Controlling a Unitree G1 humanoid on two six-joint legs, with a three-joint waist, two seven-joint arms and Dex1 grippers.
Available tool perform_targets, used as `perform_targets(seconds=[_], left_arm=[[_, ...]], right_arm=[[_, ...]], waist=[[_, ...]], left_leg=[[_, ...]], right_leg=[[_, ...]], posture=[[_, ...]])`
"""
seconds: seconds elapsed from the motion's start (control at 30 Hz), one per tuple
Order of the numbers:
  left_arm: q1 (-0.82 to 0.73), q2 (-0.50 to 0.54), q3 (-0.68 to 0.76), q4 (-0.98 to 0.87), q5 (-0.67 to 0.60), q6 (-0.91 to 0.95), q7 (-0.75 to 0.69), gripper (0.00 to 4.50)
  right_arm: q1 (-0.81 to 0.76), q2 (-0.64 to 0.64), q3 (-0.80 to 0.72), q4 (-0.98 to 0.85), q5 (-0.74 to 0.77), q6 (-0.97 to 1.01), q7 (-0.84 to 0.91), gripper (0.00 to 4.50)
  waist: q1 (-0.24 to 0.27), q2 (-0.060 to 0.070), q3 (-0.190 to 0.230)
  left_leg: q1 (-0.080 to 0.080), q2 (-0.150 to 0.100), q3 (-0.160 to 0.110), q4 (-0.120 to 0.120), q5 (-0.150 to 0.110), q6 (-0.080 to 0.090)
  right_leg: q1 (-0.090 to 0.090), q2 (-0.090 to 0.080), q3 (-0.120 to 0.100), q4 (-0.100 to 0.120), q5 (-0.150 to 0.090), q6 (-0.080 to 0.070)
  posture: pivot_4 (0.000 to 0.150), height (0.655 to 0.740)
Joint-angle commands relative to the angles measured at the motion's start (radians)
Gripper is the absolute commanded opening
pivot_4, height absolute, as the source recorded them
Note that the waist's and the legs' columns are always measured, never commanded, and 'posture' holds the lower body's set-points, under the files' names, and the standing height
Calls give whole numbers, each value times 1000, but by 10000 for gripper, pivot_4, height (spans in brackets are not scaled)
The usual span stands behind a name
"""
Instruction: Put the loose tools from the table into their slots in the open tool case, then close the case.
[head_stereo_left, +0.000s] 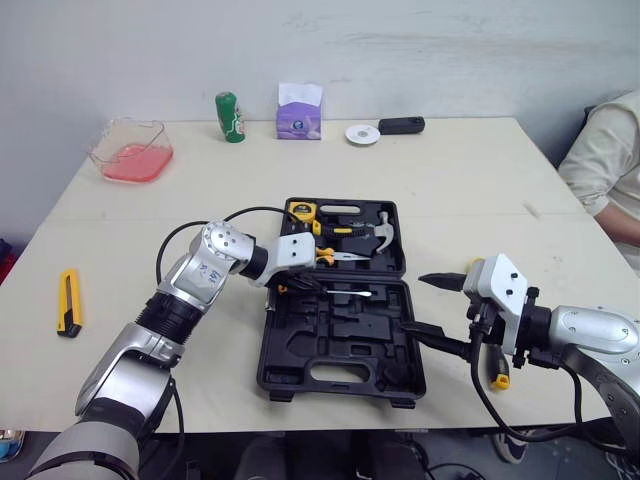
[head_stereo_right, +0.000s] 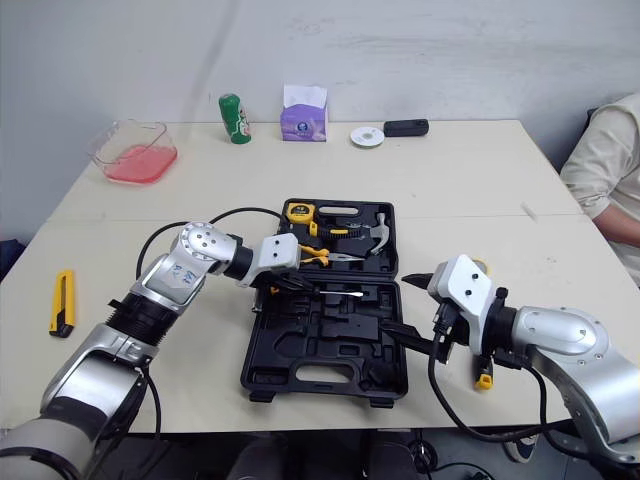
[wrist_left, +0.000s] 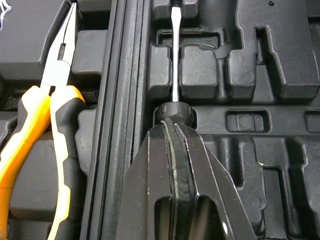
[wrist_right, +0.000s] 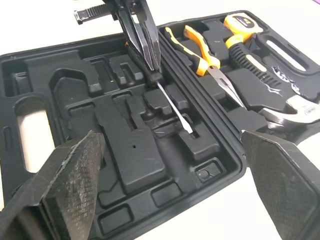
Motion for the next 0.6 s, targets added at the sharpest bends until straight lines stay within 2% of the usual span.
perform_targets(seconds=[0.03, 0.1, 0.2, 0.23, 0.27, 0.33, 0.43, 0.47, 0.53, 0.6], left_arm=[[82, 24, 86, -53, -85, 114, -13, 408], [100, 29, 154, -118, -150, 166, -16, 408], [188, 56, 366, -285, -311, 269, 35, 9840], [294, 85, 541, -391, -395, 358, 70, 14268], [371, 106, 657, -465, -453, 423, 98, 18610], [490, 126, 808, -575, -539, 502, 145, 27799], [708, 171, 1019, -614, -589, 532, 155, 41493], [793, 176, 1115, -594, -585, 538, 171, 44513], [920, 183, 1265, -537, -570, 522, 204, 44513], [1009, 197, 1349, -486, -567, 497, 212, 44513]], right_arm=[[10, -4, -53, -19, 3, -23, -3, 45000], [20, -1, -72, -18, 9, -25, -8, 45000], [51, 7, -178, 25, 6, -42, -23, 45000], [89, -10, -255, 48, 24, -23, 5, 45000], [117, -23, -307, 62, 39, -8, 28, 45000], [169, -44, -383, 84, 61, 1, 81, 45000], [243, -78, -500, 161, 66, 7, 155, 45000], [267, -92, -534, 212, 46, -5, 181, 45000], [307, -115, -578, 300, 4, -36, 220, 45000], [328, -129, -601, 368, -25, -67, 242, 45000]], waist=[[-4, 0, 1], [-8, -2, 6], [-17, -4, 12], [-22, -7, 15], [-30, -7, 17], [-34, -9, 21], [-31, -9, 24], [-31, -9, 25], [-30, -11, 26], [-27, -14, 26]], left_leg=[[0, 0, 0, 0, 0, 0], [-4, 1, 0, -1, 0, 0], [-11, 2, 1, -1, 1, -2], [-15, 2, 1, -1, 2, -4], [-20, 2, 2, -1, 7, -12], [-18, 4, 0, -3, 7, -13], [-16, 3, -2, -3, 6, -12], [-16, 2, -1, -3, 3, -10], [-15, 1, 0, -1, -2, -4], [-15, 2, 0, -1, -2, -4]], right_leg=[[0, 0, 0, 0, 0, 0], [-4, -1, 1, 0, 0, 0], [-14, 3, 1, 4, 0, -1], [-18, 3, 2, 5, 0, -1], [-24, 4, 2, 6, 0, -1], [-24, 3, 2, 9, 0, -1], [-23, 4, 0, 3, -1, -1], [-23, 4, 0, 3, 0, -1], [-23, 3, 1, 2, 0, 0], [-22, 2, 1, -1, 0, -1]], posture=[[1500, 7244], [1500, 7244], [1500, 7244], [1500, 7244], [1500, 7244], [1500, 7244], [1500, 7244], [1500, 7244], [1500, 7244], [1500, 7244]])
